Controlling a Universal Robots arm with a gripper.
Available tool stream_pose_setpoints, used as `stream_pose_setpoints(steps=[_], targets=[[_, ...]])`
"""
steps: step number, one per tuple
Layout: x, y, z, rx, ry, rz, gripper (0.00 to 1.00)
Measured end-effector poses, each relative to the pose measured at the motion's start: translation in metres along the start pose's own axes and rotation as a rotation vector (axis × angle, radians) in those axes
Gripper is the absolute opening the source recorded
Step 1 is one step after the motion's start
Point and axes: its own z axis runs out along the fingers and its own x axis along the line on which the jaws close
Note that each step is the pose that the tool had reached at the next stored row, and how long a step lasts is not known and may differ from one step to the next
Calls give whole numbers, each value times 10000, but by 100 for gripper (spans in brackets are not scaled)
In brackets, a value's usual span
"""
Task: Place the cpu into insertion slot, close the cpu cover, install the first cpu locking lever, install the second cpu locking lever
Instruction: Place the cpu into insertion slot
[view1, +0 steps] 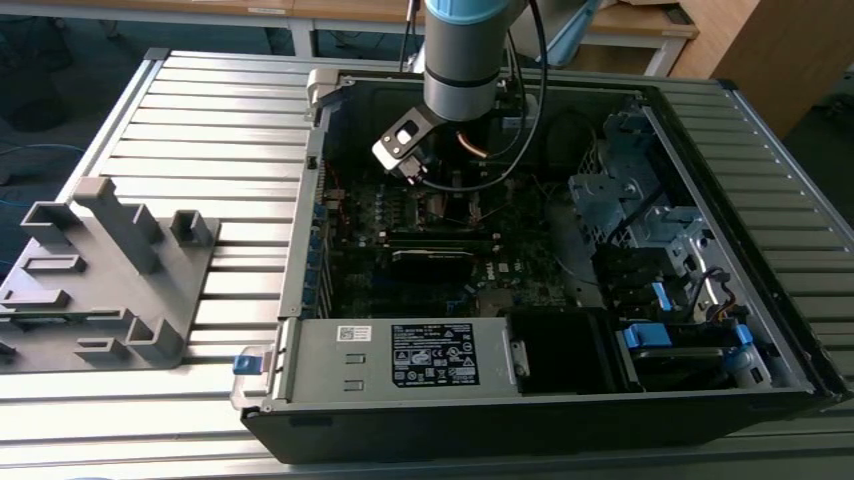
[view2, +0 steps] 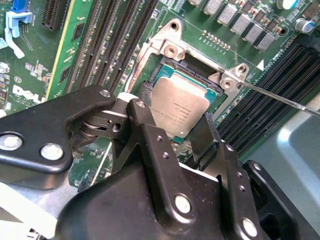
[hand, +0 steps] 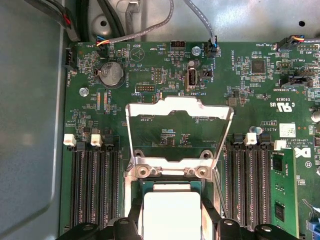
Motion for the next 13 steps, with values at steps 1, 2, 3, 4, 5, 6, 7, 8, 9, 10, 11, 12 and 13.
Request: stream_pose_setpoints(steps=[1, 2, 3, 4, 5, 6, 7, 8, 9, 10, 11, 12, 13], targets=[[0, 0, 1, 0, 1, 0, 54], [0, 0, 1, -1, 1, 0, 54], [0, 0, 1, -1, 2, 0, 54], [0, 0, 1, -1, 2, 0, 54], [0, 0, 3, -1, 2, 0, 54], [0, 0, 5, -1, 2, 1, 54], [0, 0, 6, -1, 1, 0, 54], [0, 0, 7, 0, 0, 1, 54], [0, 0, 7, 1, 0, 0, 54], [0, 0, 7, 0, 1, 0, 54], [0, 0, 7, -1, 2, 0, 54], [0, 0, 4, -4, 5, 0, 54], [2, 1, -3, -8, 13, 1, 54]])
